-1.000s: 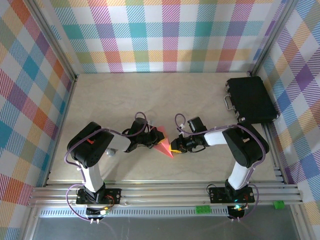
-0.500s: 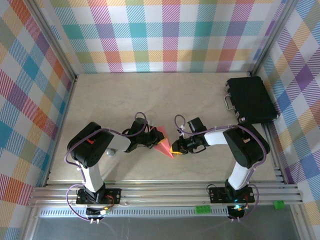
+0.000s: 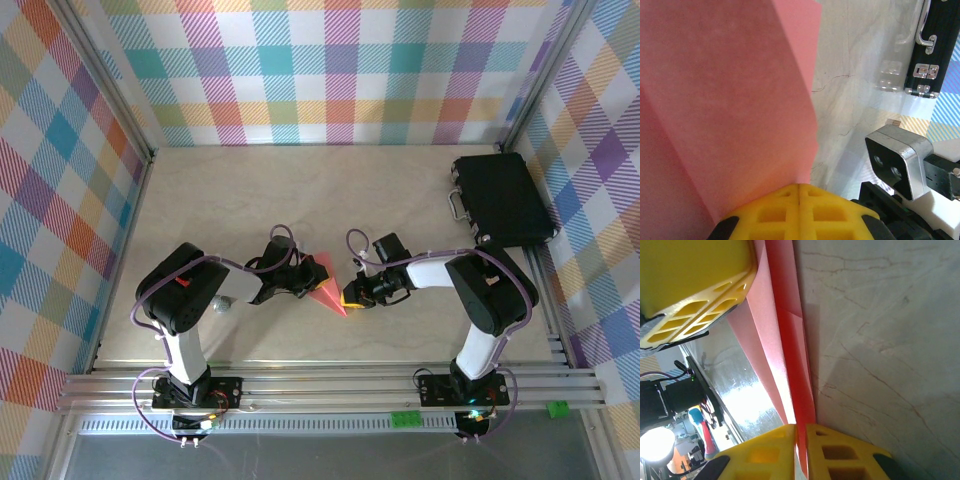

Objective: Fold a paper plane with a square sheet of paper (pick it up from the middle)

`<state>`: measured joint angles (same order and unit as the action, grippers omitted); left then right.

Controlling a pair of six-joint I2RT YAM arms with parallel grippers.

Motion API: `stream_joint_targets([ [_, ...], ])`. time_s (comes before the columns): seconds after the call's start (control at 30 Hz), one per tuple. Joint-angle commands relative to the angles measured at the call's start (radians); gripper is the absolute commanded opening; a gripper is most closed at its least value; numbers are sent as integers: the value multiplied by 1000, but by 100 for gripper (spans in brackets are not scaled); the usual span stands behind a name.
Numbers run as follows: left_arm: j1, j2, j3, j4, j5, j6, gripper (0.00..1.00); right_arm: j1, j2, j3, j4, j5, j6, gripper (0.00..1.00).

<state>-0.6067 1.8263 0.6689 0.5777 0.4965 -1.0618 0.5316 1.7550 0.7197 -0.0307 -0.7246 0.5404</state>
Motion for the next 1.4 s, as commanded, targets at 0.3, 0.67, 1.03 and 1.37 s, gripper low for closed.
stream_joint_targets([
  [0.3,-7,36,34,-31,8,16,2,8,1,-1,-41,85,-10,16],
  [0.67,-7,25,35,-46,7,23,2,7,-174,2,-40,169,24,35],
  [1.03,-8,20,37,-39,14,21,2,31,-61,72,-20,120,30,34],
  [1.37,-8,24,38,-36,18,17,2,39,16,110,20,81,38,31],
])
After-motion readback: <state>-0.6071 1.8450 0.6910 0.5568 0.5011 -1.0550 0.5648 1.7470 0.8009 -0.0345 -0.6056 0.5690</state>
